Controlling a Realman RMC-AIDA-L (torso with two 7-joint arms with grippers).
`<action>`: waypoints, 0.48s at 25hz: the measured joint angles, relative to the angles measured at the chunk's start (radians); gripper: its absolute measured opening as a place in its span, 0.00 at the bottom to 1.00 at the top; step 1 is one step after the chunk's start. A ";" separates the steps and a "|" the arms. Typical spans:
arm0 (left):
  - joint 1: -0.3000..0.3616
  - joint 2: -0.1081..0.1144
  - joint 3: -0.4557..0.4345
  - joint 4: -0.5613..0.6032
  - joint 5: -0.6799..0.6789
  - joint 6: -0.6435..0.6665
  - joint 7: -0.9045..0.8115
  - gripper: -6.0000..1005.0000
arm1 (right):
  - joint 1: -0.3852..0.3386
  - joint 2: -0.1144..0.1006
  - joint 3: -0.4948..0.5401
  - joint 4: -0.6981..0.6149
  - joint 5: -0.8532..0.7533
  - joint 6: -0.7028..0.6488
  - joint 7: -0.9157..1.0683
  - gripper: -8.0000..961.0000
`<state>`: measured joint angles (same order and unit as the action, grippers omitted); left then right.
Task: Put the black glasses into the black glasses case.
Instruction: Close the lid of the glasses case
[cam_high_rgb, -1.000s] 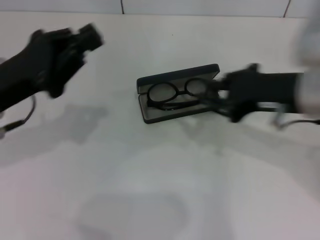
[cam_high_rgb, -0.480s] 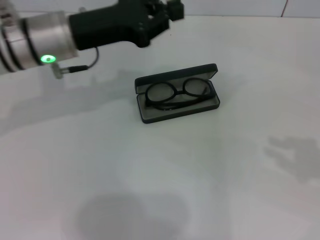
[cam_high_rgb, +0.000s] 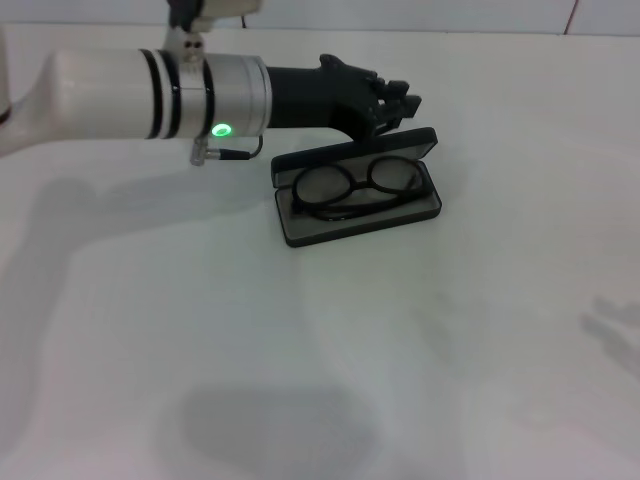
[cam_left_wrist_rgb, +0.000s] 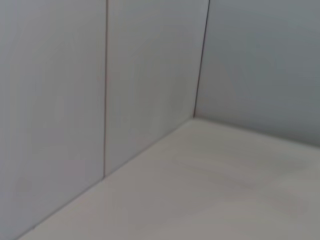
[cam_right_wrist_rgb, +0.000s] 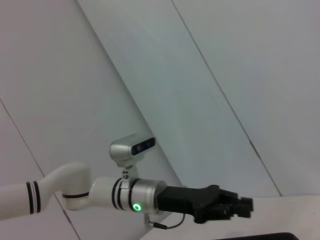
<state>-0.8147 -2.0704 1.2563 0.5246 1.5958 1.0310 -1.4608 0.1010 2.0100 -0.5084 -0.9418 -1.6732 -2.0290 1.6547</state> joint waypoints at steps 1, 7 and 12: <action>-0.005 -0.006 0.000 0.000 0.021 -0.016 -0.009 0.22 | 0.003 -0.001 0.000 0.011 -0.006 0.001 -0.011 0.28; -0.012 -0.012 0.003 -0.004 0.068 -0.060 -0.028 0.21 | 0.024 -0.001 -0.004 0.047 -0.042 0.010 -0.036 0.28; -0.009 -0.001 0.001 -0.009 0.072 -0.062 -0.051 0.21 | 0.037 0.000 -0.010 0.061 -0.057 0.017 -0.049 0.28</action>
<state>-0.8232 -2.0714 1.2576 0.5151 1.6680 0.9693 -1.5123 0.1377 2.0098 -0.5186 -0.8807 -1.7302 -2.0121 1.6055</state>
